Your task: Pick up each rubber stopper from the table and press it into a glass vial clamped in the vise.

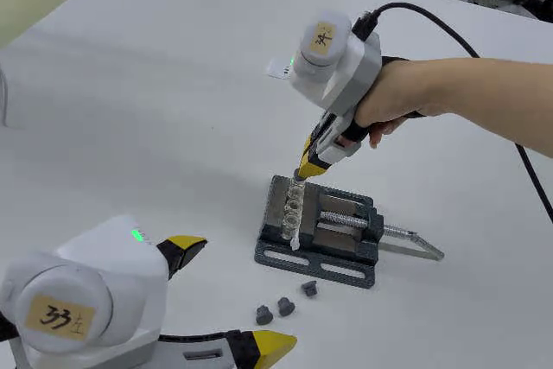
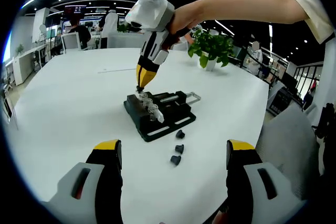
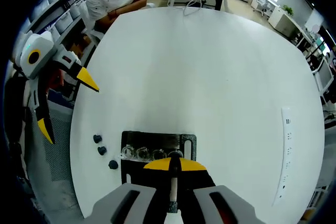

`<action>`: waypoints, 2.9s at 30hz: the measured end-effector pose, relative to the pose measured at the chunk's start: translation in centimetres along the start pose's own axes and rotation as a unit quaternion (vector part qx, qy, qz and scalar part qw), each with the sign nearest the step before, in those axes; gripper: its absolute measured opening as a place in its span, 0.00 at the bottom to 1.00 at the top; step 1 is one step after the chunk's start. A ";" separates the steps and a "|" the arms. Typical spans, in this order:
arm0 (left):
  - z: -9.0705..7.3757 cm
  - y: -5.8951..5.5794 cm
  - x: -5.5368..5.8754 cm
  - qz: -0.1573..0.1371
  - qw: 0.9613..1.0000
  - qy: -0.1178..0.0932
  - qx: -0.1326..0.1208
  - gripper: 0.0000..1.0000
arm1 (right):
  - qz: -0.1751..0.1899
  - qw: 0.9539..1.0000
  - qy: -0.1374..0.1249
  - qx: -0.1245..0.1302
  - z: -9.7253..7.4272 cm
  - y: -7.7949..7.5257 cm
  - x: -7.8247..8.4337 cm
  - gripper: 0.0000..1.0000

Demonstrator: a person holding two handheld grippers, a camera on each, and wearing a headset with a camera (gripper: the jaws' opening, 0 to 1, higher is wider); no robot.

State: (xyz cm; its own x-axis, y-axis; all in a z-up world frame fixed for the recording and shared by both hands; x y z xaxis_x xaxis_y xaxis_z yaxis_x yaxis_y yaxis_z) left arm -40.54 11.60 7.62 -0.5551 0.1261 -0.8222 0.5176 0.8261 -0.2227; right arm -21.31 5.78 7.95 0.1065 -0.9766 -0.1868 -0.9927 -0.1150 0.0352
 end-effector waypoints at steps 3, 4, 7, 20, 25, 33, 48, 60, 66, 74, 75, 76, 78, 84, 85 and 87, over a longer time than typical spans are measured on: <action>-0.1 0.1 0.2 0.000 1.000 0.001 -0.001 0.80 | 0.003 1.000 -0.002 0.001 0.0 0.2 0.1 0.00; -0.2 0.2 0.2 0.000 1.000 0.001 -0.001 0.80 | 0.003 1.000 -0.004 0.001 0.0 0.2 0.1 0.00; -0.2 0.2 0.3 -0.001 1.000 0.001 -0.002 0.80 | 0.007 1.000 -0.017 -0.008 -0.1 0.8 0.2 0.06; -0.3 0.3 0.2 0.002 1.000 -0.001 -0.003 0.80 | -0.005 0.998 -0.059 0.022 -1.1 2.9 2.2 0.24; -0.5 0.4 0.1 0.004 1.000 -0.003 -0.004 0.80 | -0.003 0.997 -0.071 0.025 -1.2 4.4 3.5 0.24; -0.6 0.5 0.2 0.005 1.000 -0.004 -0.004 0.80 | -0.007 0.995 -0.093 0.020 -1.2 6.9 4.4 0.22; -0.9 0.4 0.8 -0.007 1.000 -0.004 -0.001 0.77 | -0.117 0.987 -0.097 0.046 2.5 11.6 5.5 0.16; -1.0 0.4 1.2 -0.012 1.000 0.003 -0.006 0.77 | -0.178 0.976 -0.098 0.075 5.1 12.7 6.0 0.11; -1.1 0.4 1.5 -0.016 1.000 0.004 -0.010 0.77 | -0.212 0.970 -0.094 0.077 5.6 13.1 5.6 0.09; -1.2 0.4 1.8 -0.021 1.000 0.006 -0.010 0.77 | -0.245 0.962 -0.080 0.089 5.7 13.2 5.4 0.06; -1.1 0.5 1.9 -0.021 1.000 0.007 -0.010 0.77 | -0.244 0.962 -0.080 0.087 5.6 13.2 5.4 0.06; -1.1 0.5 1.9 -0.020 1.000 0.007 -0.010 0.77 | -0.246 0.962 -0.079 0.088 5.6 13.2 5.4 0.06; -1.1 0.5 1.9 -0.021 1.000 0.007 -0.010 0.77 | -0.251 0.961 -0.076 0.090 5.6 13.2 5.4 0.06; -1.0 0.4 1.8 -0.022 1.000 0.005 -0.007 0.76 | -0.250 0.961 -0.076 0.093 5.6 13.1 5.5 0.05; -0.9 0.3 1.8 -0.024 1.000 0.005 -0.004 0.75 | -0.250 0.961 -0.077 0.094 5.6 13.2 5.5 0.05; -0.8 0.3 1.9 -0.028 1.000 0.004 -0.002 0.75 | -0.245 0.962 -0.076 0.096 5.5 13.1 5.5 0.05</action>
State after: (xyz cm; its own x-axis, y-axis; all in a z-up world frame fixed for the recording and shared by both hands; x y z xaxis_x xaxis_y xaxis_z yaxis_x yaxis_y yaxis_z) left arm -42.00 12.50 6.41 -0.5877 0.0837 -0.8047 0.4832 0.8341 -0.2662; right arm -34.07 -0.13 1.93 0.5697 -0.7738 -0.2768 -0.8188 -0.5054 -0.2725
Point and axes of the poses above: the centre of the closed fingertips' face, and the gripper's own axes: z roughly forward along the fingers, y roughly to its left, x roughly out of its underside, the point moved 5 cm from there along -z, roughly backward along the fingers, and after that the axes turned 5 degrees about y, right-handed, at the moved point
